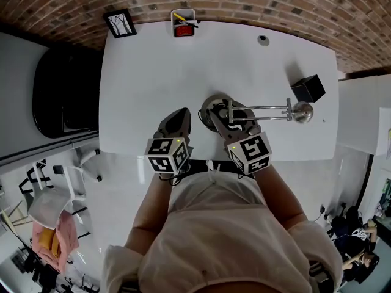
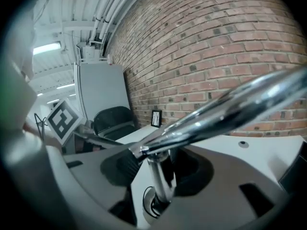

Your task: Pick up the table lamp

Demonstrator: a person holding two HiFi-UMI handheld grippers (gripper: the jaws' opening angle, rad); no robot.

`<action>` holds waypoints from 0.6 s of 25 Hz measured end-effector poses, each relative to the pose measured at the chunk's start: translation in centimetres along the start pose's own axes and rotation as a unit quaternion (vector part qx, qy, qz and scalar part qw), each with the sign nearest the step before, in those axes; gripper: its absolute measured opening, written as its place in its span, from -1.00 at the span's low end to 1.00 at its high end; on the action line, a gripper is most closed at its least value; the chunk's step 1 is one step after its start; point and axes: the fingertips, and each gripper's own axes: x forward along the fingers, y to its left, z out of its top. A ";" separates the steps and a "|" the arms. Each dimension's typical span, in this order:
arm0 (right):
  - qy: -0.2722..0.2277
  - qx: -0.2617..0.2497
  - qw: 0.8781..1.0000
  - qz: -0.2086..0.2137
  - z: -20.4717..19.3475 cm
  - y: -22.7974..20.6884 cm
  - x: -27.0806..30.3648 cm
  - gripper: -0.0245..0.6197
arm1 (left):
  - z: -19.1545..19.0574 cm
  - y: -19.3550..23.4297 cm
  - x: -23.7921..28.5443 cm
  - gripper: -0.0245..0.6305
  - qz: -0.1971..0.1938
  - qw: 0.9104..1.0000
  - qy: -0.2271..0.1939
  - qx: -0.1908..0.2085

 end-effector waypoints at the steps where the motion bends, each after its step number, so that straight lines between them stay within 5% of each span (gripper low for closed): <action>1: 0.000 -0.002 1.000 0.001 0.0 -0.1 0.2 -0.39 | -0.2 0.0 0.0 -0.86 0.002 1.000 0.003 0.010; 7: -0.002 -0.026 1.000 0.003 0.0 -0.2 1.7 -0.40 | -2.4 0.3 0.9 -0.86 0.000 1.000 0.024 -0.003; 12: -0.004 -0.049 0.999 -0.016 0.3 -0.5 1.9 -0.70 | -5.0 1.0 1.7 -0.86 0.005 0.998 0.053 -0.029; 15: -0.001 -0.051 0.999 -0.018 0.0 -0.8 1.7 -0.70 | -7.0 1.0 2.3 -0.86 -0.002 0.996 0.080 -0.044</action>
